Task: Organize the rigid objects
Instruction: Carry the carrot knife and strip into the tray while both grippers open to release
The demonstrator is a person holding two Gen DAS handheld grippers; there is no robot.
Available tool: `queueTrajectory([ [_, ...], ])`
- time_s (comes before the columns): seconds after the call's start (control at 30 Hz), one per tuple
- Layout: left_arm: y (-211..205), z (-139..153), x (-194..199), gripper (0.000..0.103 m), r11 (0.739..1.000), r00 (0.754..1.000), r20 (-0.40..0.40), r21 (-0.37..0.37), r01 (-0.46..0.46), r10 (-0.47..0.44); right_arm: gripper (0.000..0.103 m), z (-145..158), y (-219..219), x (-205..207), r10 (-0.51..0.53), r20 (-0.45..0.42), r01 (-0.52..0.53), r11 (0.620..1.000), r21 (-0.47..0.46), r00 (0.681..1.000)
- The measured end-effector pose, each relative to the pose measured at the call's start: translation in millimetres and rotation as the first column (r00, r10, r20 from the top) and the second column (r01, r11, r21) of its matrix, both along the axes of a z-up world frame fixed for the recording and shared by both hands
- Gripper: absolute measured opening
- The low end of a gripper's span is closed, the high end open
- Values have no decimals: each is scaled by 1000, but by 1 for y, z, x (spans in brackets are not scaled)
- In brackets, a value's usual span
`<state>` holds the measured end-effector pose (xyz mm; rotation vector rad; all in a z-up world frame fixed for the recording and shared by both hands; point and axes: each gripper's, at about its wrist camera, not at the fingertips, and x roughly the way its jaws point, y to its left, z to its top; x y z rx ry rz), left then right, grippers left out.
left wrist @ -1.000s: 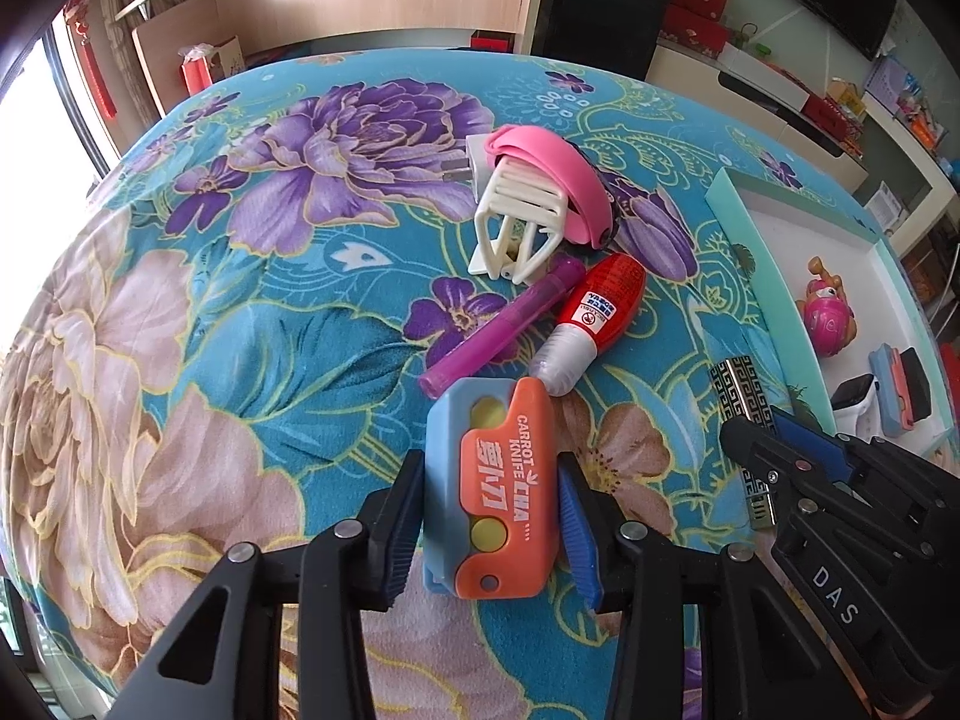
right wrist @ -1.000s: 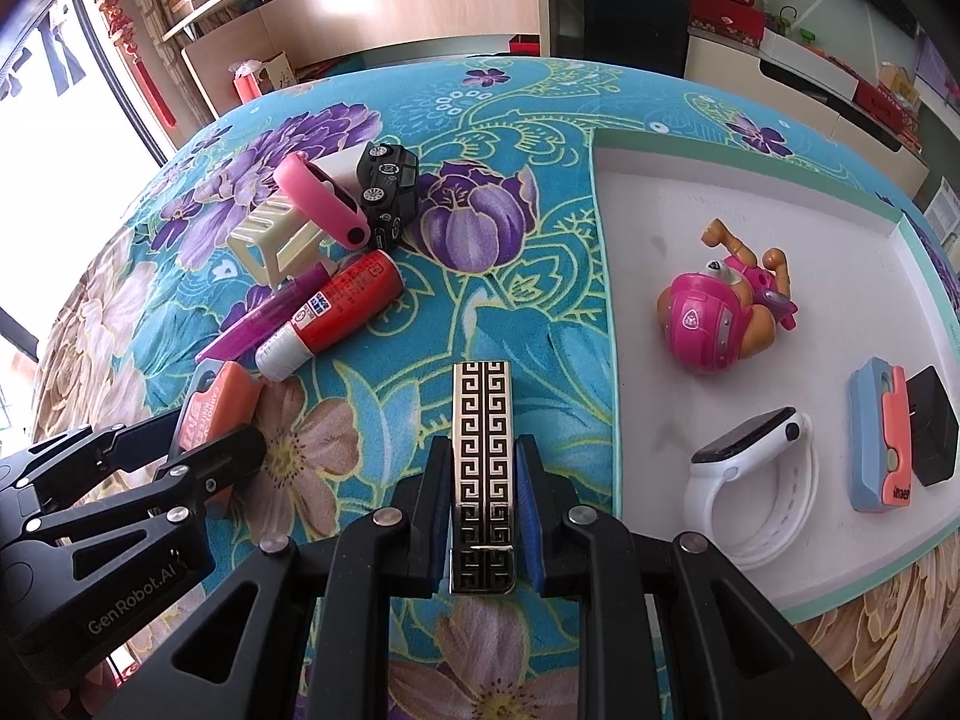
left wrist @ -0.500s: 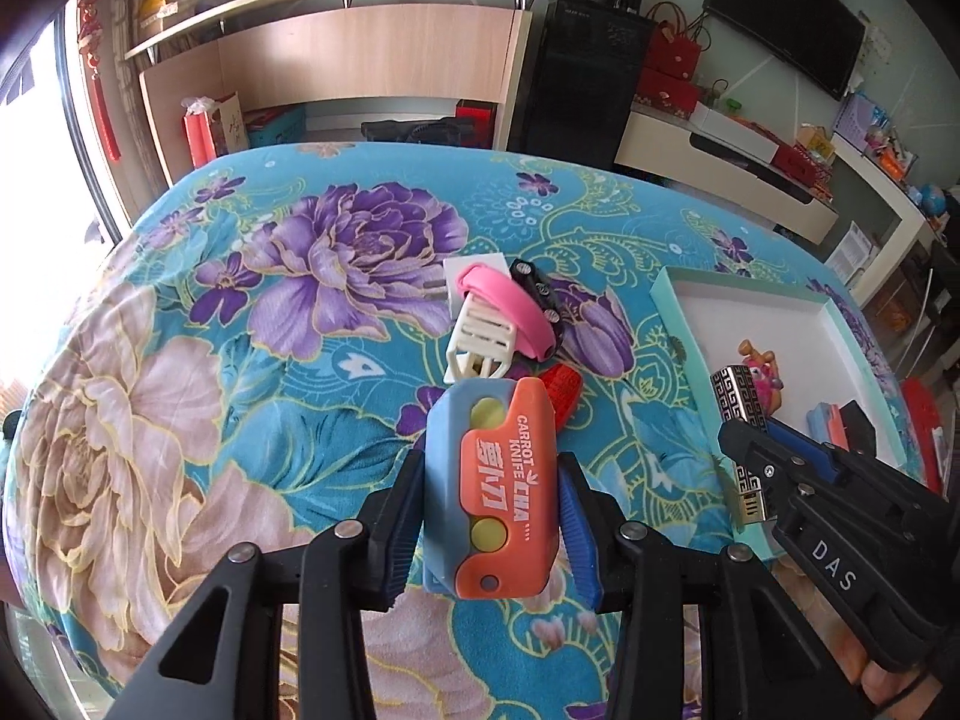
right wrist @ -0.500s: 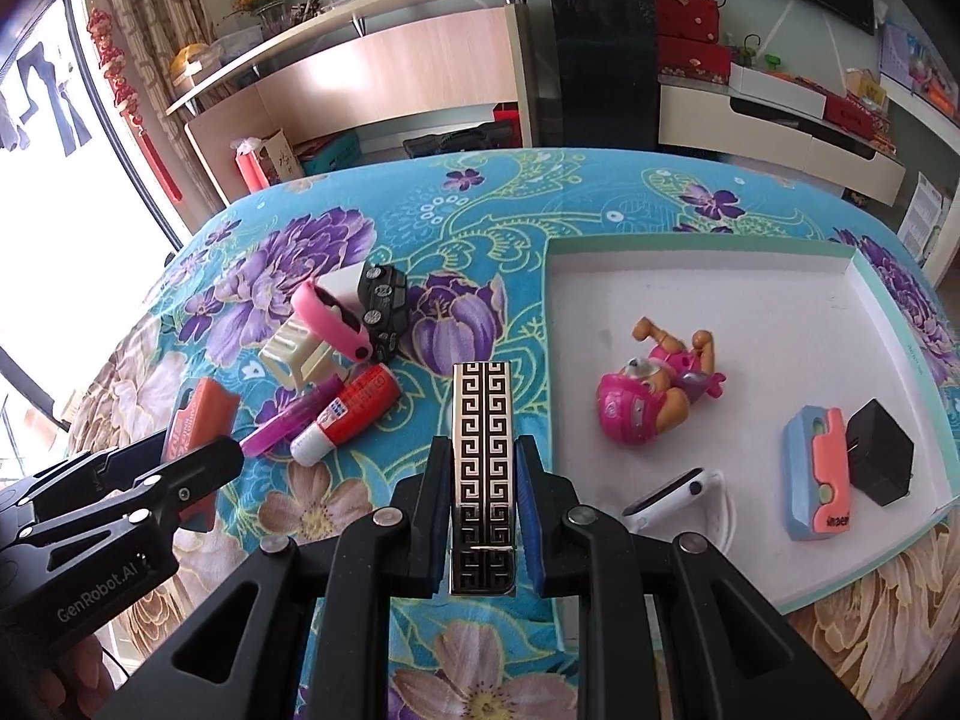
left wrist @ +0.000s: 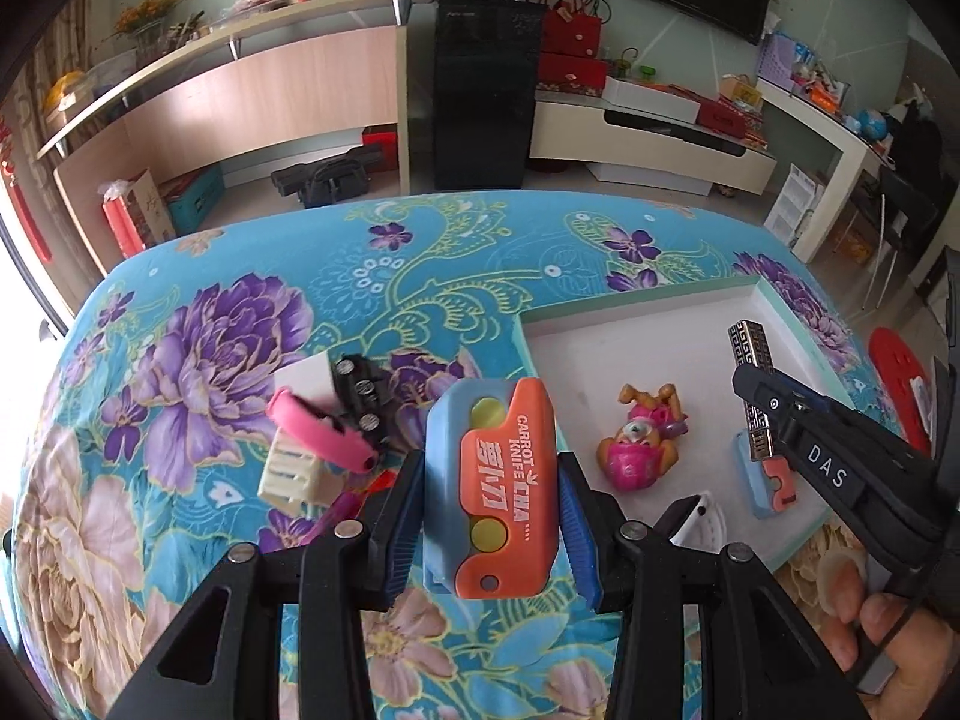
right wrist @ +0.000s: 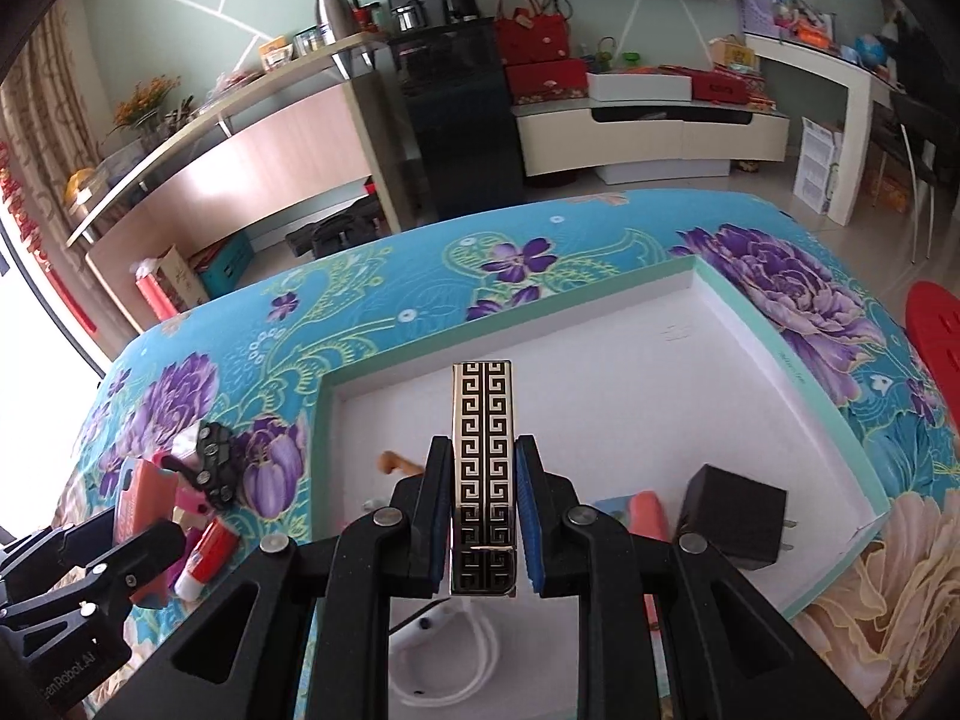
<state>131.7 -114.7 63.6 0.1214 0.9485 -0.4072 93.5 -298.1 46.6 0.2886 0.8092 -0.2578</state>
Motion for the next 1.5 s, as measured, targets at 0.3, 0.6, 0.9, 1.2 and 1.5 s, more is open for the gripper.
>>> queueTrajectory([
  [0.3,-63,-15,40,45,998,998,-19,39,57,-56,21,-8,-43,-3,-126,20,126,992,-11,992],
  [0.6,-90,-36,70,45,998,998,-42,33,47,-46,21,-15,-48,2,-128,33,128,992,-10,991],
  [0.9,-96,-57,74,45,999,997,-74,40,23,-20,21,-26,-44,7,-113,-11,113,994,-15,994],
  [1.2,-85,-44,61,67,1000,998,-55,14,-3,4,22,-26,-45,5,-128,-53,128,992,-10,990],
  [1.5,-59,-28,40,89,999,999,-5,22,-47,47,60,-14,-47,-5,-155,-82,153,988,-32,985],
])
